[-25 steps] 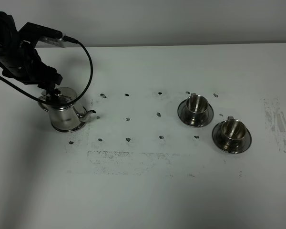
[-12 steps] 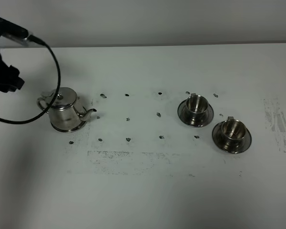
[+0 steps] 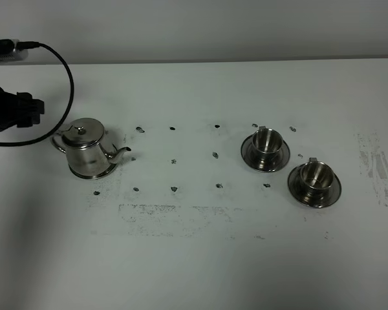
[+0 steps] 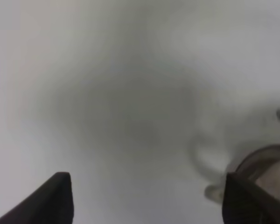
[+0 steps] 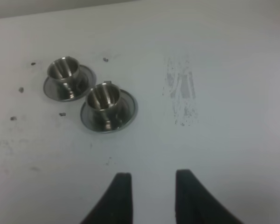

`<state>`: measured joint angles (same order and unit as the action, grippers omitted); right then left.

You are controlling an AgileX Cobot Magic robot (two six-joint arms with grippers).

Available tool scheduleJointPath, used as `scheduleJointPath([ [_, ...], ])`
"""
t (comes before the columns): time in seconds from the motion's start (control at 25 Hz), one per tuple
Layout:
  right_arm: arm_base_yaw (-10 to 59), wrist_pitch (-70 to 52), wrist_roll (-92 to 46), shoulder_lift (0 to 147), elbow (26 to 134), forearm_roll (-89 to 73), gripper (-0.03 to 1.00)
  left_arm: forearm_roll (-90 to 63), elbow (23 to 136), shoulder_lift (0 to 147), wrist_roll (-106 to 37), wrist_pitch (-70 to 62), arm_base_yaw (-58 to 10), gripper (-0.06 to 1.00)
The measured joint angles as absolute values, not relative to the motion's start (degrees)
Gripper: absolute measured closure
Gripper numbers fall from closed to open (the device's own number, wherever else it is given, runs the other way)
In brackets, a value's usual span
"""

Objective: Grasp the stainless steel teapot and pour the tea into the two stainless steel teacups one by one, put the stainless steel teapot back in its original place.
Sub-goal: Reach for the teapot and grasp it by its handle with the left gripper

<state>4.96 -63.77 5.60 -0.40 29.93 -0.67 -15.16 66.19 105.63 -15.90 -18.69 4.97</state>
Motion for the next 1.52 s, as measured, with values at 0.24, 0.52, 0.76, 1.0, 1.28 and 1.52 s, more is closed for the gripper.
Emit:
scheduleJointPath([
  [0.24, 4.96, -63.77, 5.60, -0.40, 29.93, -0.67, 0.75, -19.82, 66.10, 109.47, -15.11, -16.06, 5.02, 0.30],
  [0.52, 4.96, -63.77, 5.60, -0.40, 29.93, -0.67, 0.75, -21.99, 66.10, 110.49, -14.90, -15.79, 5.02, 0.30],
  [0.76, 4.96, -63.77, 5.60, -0.40, 29.93, -0.67, 0.75, -24.06, 66.10, 110.49, -15.07, -18.14, 5.02, 0.30],
  [1.0, 4.96, -63.77, 5.60, -0.40, 29.93, -0.67, 0.75, -24.06, 66.10, 110.49, -19.17, -21.08, 5.02, 0.30],
  [1.28, 4.96, -63.77, 5.60, -0.40, 29.93, -0.67, 0.75, -23.07, 66.10, 110.49, -25.69, -23.86, 5.02, 0.30],
  [1.52, 4.96, -63.77, 5.60, -0.40, 29.93, -0.67, 0.75, -20.63, 66.10, 110.49, -29.27, -26.54, 5.02, 0.30],
])
